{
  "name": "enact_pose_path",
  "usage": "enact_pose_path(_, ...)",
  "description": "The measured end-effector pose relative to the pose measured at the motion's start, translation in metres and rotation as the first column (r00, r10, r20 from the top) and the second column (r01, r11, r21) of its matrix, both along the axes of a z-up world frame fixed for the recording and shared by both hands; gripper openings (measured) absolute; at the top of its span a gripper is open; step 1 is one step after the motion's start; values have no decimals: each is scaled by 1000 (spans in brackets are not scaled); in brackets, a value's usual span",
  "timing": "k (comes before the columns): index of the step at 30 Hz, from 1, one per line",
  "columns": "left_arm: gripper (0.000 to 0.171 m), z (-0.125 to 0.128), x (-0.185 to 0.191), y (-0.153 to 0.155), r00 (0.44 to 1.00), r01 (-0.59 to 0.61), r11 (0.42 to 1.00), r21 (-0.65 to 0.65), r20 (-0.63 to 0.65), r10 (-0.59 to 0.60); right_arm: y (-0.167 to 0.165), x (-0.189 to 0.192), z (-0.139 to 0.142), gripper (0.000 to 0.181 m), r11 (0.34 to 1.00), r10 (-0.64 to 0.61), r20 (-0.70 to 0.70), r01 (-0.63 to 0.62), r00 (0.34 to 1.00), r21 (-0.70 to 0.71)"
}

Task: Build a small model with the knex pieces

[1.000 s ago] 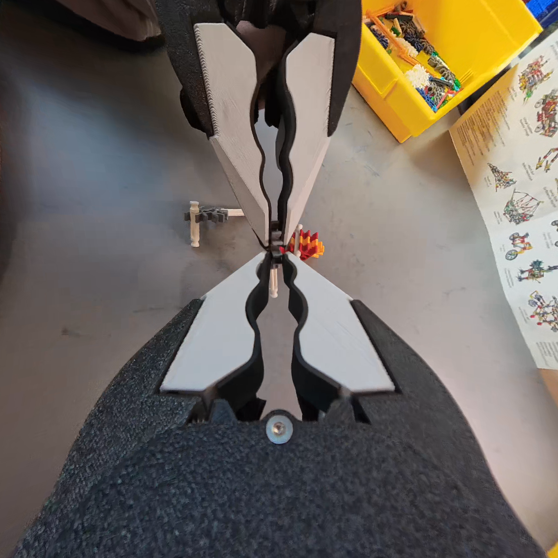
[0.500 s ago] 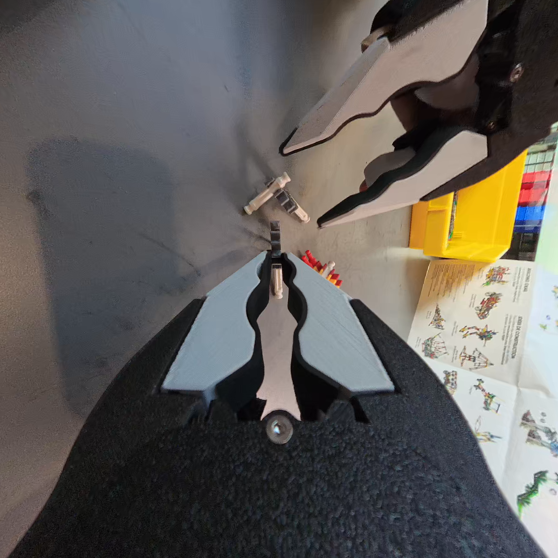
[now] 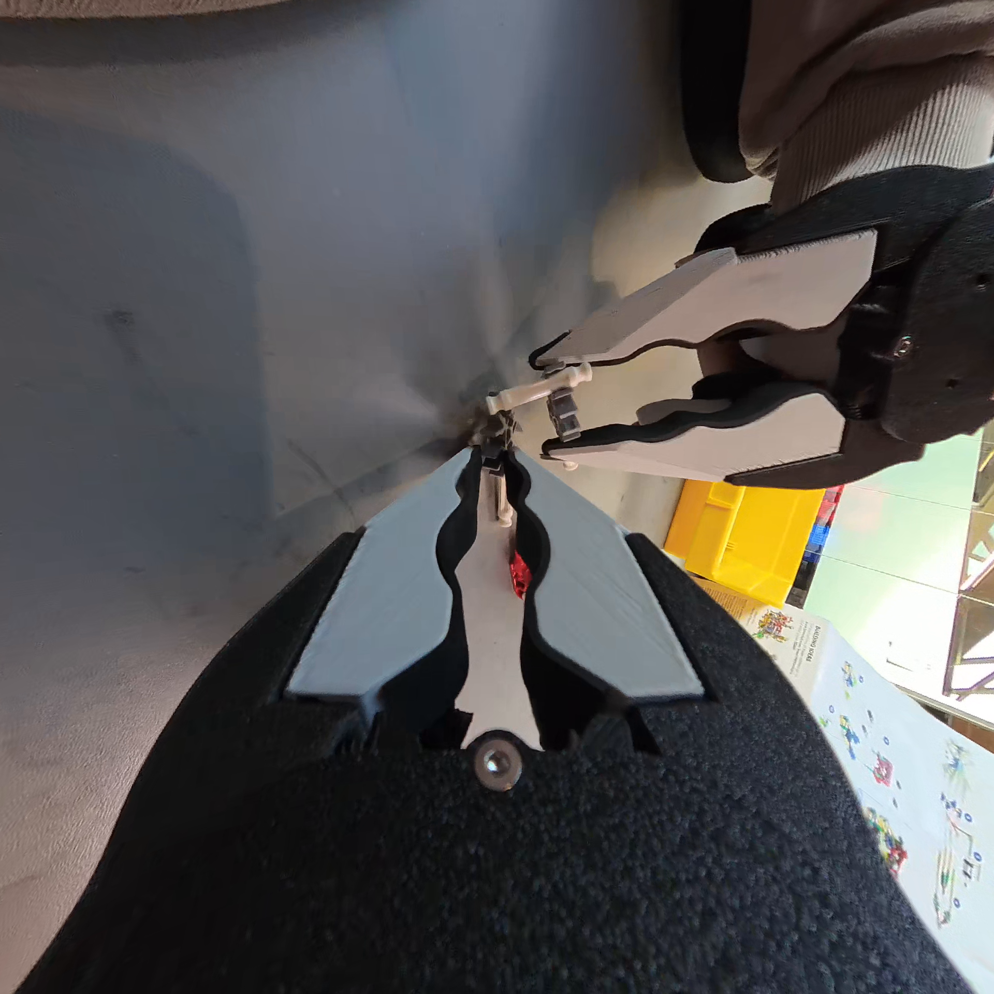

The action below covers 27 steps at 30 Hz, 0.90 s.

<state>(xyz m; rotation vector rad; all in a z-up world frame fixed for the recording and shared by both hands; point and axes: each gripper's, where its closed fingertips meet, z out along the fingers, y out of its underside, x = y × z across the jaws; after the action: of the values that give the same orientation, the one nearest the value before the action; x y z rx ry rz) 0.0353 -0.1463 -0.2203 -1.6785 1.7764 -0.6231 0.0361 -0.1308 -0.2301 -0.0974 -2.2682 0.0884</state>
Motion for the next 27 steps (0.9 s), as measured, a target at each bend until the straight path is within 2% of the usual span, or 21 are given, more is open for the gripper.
enact_pose_path(4,26,-3,0,3,1000,-10,1000,12,-20,11,9,4,9,31,985,-104,2,103,995,-137)
enact_pose_path(6,26,-3,-1,4,999,-12,1000,18,-30,12,14,11,13,45,937,-203,65,213,977,-276)
enact_pose_path(8,26,-3,-3,6,999,-5,1000,19,-49,5,16,20,14,49,842,-299,153,336,942,-423)
enact_pose_path(11,26,-1,-3,8,996,23,1000,-5,-86,-24,17,33,12,49,634,-420,309,520,853,-572)
enact_pose_path(14,26,-5,-5,9,982,70,997,-35,-173,-75,6,44,9,52,487,-455,441,631,773,-604)
enact_pose_path(21,26,3,4,12,925,213,971,-106,-297,-236,-10,43,12,39,321,-556,495,722,667,-613)
enact_pose_path(24,26,-1,6,15,901,250,959,-130,-331,-280,-12,41,14,38,230,-601,493,727,629,-647)
enact_pose_path(27,26,-5,6,14,877,278,946,-167,-358,-321,-14,41,17,38,178,-632,475,712,612,-680)
